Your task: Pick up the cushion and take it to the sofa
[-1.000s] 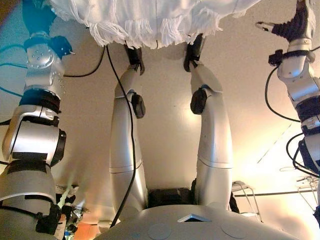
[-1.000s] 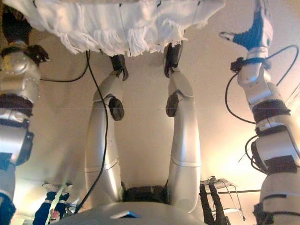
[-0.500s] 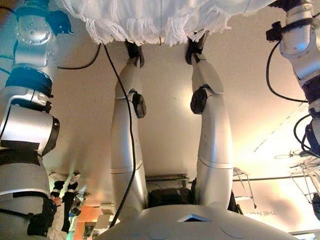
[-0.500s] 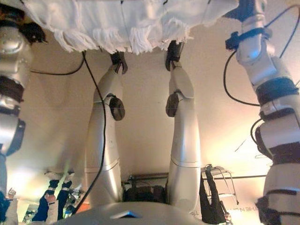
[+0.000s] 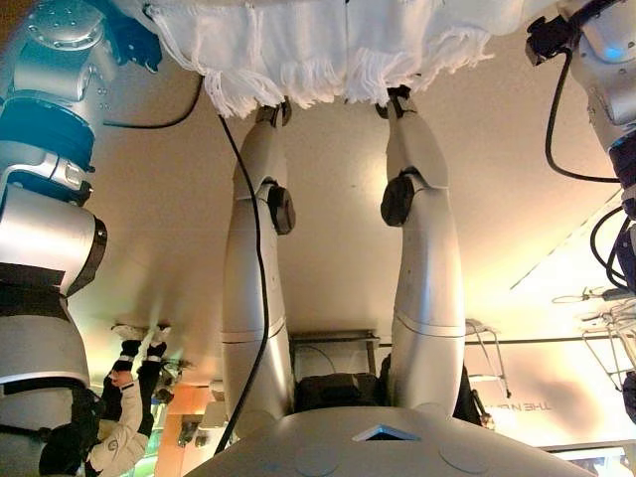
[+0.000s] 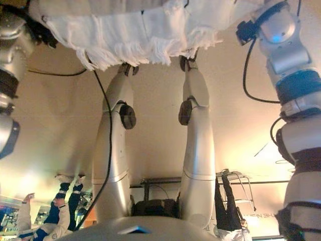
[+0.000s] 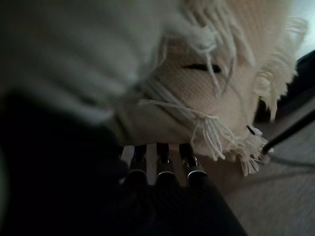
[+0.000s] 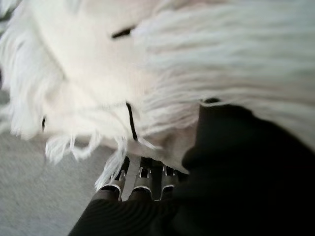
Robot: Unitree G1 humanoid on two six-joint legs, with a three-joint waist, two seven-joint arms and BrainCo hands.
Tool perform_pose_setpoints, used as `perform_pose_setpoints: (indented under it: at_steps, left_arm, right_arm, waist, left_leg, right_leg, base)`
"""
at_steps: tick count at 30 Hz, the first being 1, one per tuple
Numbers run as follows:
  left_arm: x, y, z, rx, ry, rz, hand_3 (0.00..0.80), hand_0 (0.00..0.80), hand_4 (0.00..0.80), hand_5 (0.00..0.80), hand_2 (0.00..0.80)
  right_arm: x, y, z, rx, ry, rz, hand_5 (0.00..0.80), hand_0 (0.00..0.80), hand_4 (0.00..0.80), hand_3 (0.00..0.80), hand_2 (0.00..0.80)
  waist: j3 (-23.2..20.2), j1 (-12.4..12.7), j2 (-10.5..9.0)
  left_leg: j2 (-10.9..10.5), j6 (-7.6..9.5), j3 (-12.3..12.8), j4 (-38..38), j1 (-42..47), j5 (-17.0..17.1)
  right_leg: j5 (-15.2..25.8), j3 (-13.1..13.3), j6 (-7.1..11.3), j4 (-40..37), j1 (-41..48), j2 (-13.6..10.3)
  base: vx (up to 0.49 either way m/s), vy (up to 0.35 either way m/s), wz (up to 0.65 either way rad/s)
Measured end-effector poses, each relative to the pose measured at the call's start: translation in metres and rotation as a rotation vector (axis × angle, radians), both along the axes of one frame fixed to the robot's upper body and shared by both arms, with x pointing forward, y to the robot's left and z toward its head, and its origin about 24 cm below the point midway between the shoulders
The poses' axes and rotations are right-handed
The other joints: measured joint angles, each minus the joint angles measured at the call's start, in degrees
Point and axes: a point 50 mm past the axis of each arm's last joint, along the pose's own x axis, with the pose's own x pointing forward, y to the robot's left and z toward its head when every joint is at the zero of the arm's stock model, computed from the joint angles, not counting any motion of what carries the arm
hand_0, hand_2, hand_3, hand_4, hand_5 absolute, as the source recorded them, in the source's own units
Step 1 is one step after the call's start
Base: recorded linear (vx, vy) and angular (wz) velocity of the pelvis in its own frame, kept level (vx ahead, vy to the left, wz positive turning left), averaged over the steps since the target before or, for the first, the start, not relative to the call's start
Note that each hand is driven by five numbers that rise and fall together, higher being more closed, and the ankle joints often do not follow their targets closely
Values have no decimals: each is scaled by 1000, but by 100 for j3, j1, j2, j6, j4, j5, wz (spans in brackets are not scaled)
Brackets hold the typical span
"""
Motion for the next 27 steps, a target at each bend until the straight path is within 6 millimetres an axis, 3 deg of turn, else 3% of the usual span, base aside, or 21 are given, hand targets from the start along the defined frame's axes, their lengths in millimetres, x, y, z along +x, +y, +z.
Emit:
perform_pose_setpoints:
  at_steps: [1,2,3,4,5,18,24,27]
  left_arm:
    - [0,-1,-3,-4,21,-13,0,0,0,0,0]
    - [1,-3,-6,-10,41,-30,97,97,97,97,97]
    - [1,-5,-7,-13,53,-48,800,800,800,800,800]
    - [1,-7,-7,-19,58,-61,800,800,800,800,800]
    - [1,-7,-7,-35,62,-66,800,800,800,800,800]
    - [1,-20,-16,-102,75,-136,800,800,800,800,800]
    - [-4,-13,-40,-206,79,-142,800,800,800,800,800]
    - [-11,-11,-76,-300,98,-143,800,800,800,800,800]
  right_arm:
    - [0,-1,0,7,12,10,0,0,0,0,0]
    - [0,-1,0,8,27,18,0,0,0,0,0]
    - [0,-3,0,7,35,18,0,0,0,0,0]
    - [0,-4,0,11,45,19,166,166,166,166,166]
    - [0,-5,0,20,56,27,800,800,800,800,800]
    - [-2,-4,10,87,36,55,800,800,800,800,800]
    - [0,-8,-10,152,65,44,800,800,800,800,800]
    - [-3,-7,-51,203,128,57,800,800,800,800,800]
  waist:
    - [0,1,1]
    - [0,-5,1]
    - [0,-9,2]
    - [0,-5,3]
    - [0,-12,4]
    - [-1,-2,6]
    - [12,12,16]
    - [13,-16,15]
  left_leg:
    - [0,-3,0,-10,1,3]
    - [3,-6,0,-20,2,5]
    - [3,-11,-1,-42,4,11]
    - [2,-12,1,-59,4,16]
    - [2,-13,1,-77,4,20]
    - [-27,-43,-9,-237,6,77]
    - [-50,-51,-25,-157,182,84]
    - [-59,-58,-70,-110,708,78]
  right_leg:
    - [1,0,-1,-6,-4,3]
    - [4,1,-4,-21,-5,7]
    - [12,1,-6,-40,-5,11]
    - [14,1,-6,-51,-10,11]
    - [19,2,-6,-67,-12,14]
    - [26,40,-8,-128,-72,15]
    - [26,101,-9,0,61,-3]
    - [26,112,-9,46,591,-13]
  base:
    - [0,0,0]
    - [0,0,0]
    - [0,0,0]
    - [14,-33,-1]
    - [13,-35,1]
    - [-4,-26,2]
    - [-9,-10,-1]
    - [-41,-37,-11]
